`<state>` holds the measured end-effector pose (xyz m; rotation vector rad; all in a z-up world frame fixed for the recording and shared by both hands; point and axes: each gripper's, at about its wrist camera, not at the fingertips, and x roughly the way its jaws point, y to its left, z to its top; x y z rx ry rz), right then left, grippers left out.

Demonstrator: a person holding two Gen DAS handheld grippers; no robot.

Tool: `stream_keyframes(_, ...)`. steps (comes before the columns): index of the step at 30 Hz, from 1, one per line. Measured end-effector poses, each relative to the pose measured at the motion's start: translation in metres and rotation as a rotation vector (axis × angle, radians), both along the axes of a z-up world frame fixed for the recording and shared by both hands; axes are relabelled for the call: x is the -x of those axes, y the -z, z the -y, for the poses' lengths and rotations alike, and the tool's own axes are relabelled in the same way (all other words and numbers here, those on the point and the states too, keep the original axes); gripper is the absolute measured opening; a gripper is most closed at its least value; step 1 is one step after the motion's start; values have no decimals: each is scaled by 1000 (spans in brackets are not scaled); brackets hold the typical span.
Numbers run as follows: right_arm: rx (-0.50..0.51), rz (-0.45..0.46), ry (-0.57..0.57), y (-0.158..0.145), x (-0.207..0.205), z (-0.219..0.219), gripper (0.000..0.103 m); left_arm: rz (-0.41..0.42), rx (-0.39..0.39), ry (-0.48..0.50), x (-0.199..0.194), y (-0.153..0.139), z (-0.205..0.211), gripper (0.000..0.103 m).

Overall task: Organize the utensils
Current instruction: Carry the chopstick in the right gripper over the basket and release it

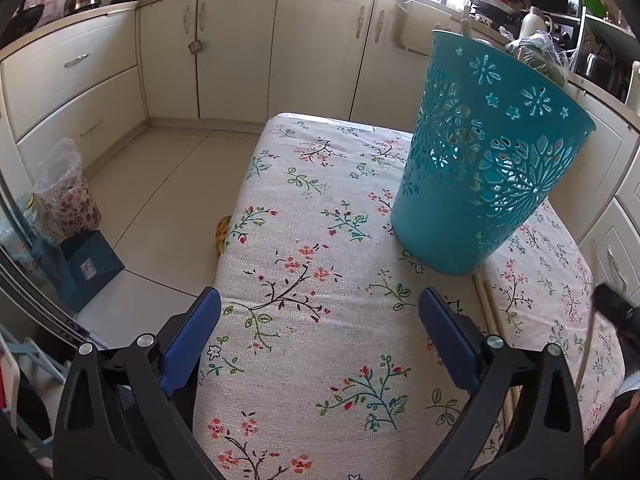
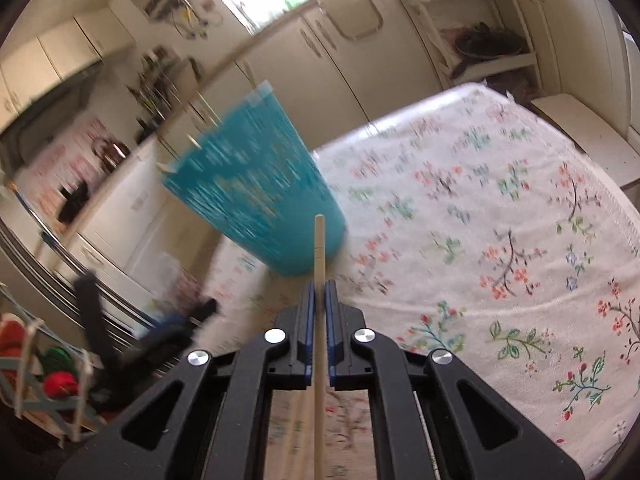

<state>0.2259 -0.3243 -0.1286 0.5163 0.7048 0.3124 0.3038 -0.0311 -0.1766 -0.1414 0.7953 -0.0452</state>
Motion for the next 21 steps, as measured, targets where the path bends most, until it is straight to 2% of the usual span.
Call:
stream_keyframes(4, -54, 112, -3, -39, 0, -1, 6, 3, 2, 1, 1, -1, 0, 95)
stream_keyframes(8, -88, 257, -15, -91, -15, -10, 6, 0, 7, 2, 1, 0, 1, 95)
stream_keyframes(14, -70, 403, -44, -155, -52, -29, 6, -10, 32, 1, -2, 3, -3, 95)
stream_keyframes(18, -48, 442, -53, -174, -63, -37, 6, -13, 51, 2, -2, 3, -4, 95)
stream_keyframes(21, -13, 453, -44, -175, -70, -40, 6, -16, 58, 3, -3, 4, -4, 95)
